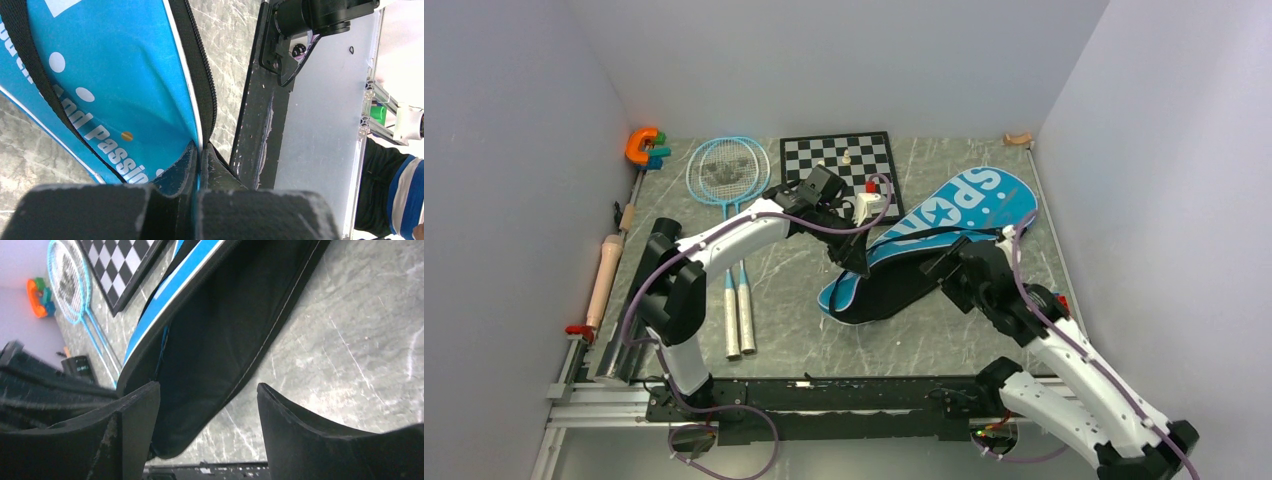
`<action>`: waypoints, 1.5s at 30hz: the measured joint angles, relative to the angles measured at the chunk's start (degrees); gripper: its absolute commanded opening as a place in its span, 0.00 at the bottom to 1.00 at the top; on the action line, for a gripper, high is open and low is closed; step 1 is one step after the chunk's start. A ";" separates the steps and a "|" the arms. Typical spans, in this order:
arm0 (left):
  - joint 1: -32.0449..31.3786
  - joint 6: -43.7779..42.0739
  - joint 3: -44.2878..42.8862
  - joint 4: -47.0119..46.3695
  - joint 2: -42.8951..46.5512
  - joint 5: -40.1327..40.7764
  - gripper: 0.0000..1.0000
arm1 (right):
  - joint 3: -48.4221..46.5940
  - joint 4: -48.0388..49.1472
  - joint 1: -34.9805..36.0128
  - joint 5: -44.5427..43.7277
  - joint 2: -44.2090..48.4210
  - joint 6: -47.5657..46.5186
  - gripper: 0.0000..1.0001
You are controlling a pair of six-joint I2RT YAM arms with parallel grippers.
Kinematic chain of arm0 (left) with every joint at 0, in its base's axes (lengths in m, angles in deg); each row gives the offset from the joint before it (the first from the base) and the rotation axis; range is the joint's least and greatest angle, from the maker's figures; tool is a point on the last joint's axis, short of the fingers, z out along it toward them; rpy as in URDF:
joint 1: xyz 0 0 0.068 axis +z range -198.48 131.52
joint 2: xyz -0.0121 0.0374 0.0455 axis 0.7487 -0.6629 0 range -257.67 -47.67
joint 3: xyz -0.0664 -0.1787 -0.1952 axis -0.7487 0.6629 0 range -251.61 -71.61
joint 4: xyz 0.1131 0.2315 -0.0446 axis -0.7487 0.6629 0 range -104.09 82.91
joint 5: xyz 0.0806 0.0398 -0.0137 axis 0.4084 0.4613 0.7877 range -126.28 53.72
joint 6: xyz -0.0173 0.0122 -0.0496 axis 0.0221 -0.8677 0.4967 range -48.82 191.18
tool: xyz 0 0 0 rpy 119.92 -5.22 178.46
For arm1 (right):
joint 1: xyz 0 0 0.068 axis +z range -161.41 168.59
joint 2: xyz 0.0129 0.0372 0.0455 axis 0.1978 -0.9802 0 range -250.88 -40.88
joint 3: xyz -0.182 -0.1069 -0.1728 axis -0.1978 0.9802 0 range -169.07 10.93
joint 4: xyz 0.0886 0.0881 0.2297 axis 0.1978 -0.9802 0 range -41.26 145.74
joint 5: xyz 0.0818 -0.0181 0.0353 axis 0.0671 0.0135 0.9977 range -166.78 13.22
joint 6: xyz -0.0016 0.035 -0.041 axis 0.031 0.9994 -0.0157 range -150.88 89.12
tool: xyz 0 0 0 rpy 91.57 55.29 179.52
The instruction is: Pack up the badminton gear
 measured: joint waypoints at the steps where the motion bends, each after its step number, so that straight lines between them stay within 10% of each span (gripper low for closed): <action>1: 0.00 0.00 0.00 0.04 0.09 0.00 0.00 | 0.07 1.40 -0.74 0.76 -1.38 0.11 0.77; 21: 0.00 -1.84 1.31 1.05 2.10 -0.04 0.00 | 10.08 29.97 -21.33 6.82 -16.41 0.90 0.57; 28: 0.00 -3.39 1.29 2.40 2.21 -0.13 0.01 | 10.60 34.49 -24.13 7.15 -21.31 -0.72 0.06; 38: -2.64 -8.24 -1.36 3.06 3.32 4.52 0.98 | 10.34 33.20 -24.44 6.64 -20.46 -4.07 0.00; 45: -10.45 -10.78 -9.62 0.09 2.91 11.65 0.99 | 6.23 27.39 -19.78 4.24 -14.97 -5.09 0.00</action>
